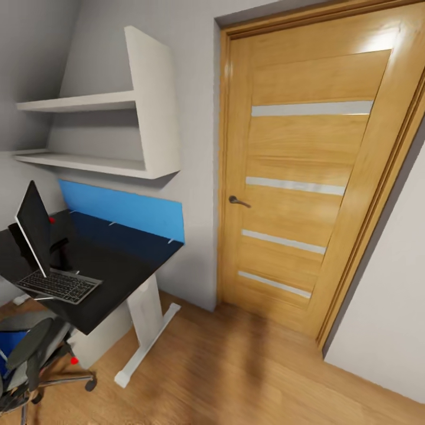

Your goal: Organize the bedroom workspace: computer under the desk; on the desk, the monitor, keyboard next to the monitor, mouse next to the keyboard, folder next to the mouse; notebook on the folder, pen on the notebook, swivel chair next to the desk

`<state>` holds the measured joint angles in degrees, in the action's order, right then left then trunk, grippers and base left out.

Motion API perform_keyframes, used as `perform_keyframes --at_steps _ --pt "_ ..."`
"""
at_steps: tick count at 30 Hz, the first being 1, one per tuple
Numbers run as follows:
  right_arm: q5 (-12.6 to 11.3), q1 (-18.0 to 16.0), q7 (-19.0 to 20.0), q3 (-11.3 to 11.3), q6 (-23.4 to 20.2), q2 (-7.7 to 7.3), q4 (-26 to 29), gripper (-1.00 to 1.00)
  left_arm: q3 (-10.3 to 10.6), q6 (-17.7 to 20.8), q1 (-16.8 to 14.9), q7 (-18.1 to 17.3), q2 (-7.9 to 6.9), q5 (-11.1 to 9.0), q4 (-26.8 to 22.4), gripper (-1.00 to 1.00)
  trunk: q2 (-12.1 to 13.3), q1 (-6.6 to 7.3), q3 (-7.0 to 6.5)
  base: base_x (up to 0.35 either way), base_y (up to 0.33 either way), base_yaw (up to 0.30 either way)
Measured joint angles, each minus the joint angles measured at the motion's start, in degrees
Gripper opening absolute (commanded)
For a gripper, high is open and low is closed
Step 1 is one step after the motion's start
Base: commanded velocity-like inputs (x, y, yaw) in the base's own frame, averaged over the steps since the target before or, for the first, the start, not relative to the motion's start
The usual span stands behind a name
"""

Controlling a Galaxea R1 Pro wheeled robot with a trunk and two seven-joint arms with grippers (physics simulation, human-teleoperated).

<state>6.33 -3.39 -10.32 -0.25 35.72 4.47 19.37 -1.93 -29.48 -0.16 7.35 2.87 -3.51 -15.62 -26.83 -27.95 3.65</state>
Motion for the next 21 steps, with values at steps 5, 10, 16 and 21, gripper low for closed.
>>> perform_keyframes --at_steps 5,10,16,21 --pt "0.00 0.00 0.01 0.00 0.00 0.00 0.00 1.00 0.00 -0.01 0.00 0.01 0.00 0.00 0.01 1.00 0.00 0.00 0.00 0.000 0.000 0.290" --pt "0.00 0.00 0.00 0.00 0.00 0.00 0.00 1.00 -0.02 0.00 0.00 0.00 0.00 0.00 0.00 1.00 0.00 0.00 0.00 0.000 0.000 0.290" --pt "0.00 0.00 0.02 0.01 0.00 0.00 0.00 1.00 0.00 0.00 0.00 0.00 0.00 0.01 0.00 1.00 0.00 0.00 0.00 0.000 0.000 0.290" --pt "0.00 0.00 0.02 0.00 0.00 0.00 0.01 1.00 0.00 -0.01 0.00 0.01 0.00 0.01 0.01 1.00 0.00 0.00 0.02 0.000 0.000 0.288"
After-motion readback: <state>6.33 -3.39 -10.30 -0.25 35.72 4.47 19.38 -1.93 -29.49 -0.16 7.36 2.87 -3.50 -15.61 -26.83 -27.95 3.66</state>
